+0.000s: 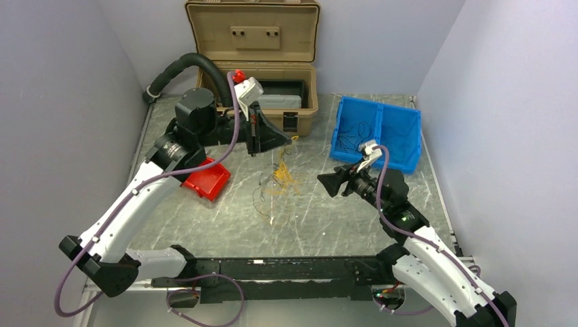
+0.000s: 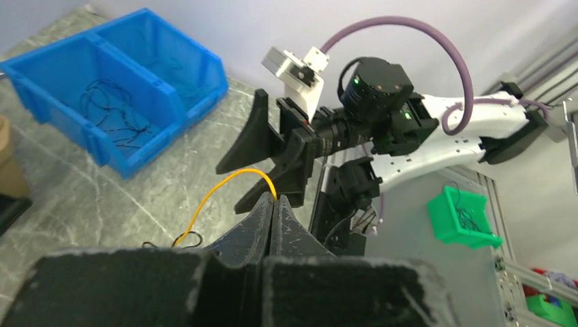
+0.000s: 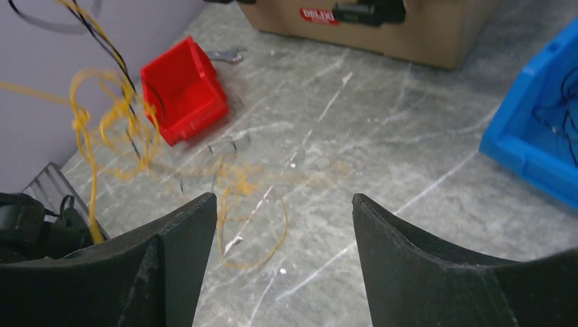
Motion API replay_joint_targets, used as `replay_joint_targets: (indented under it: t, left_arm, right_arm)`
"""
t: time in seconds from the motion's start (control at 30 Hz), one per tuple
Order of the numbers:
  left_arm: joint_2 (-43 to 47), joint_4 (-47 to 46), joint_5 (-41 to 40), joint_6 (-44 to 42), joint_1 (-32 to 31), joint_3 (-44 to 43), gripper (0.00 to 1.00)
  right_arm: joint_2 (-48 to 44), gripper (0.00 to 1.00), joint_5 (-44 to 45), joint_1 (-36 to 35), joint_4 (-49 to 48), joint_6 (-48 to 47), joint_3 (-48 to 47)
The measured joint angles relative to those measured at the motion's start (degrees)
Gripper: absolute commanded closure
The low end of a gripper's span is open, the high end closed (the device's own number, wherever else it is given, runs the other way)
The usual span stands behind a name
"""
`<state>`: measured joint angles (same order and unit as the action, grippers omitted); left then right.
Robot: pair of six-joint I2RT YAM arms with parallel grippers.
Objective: Untangle the cables
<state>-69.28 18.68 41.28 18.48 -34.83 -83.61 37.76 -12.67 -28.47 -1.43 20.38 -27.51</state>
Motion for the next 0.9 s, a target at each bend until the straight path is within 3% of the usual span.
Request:
replay_joint_targets:
  t: [0.53, 0.9]
  left_arm:
    - [-7.13, 5.25, 3.98, -4.31, -4.72, -3.21, 1.00]
    - [-9.42, 8.85, 4.00, -6.25, -7.96, -7.19, 1.00]
  right_arm:
    - [-1.36, 0.26, -7.06, 0.00, -4.31, -2.51, -2.78]
    - [-0.63, 0.27, -7.41, 0.00, -5.14, -2.82, -4.55]
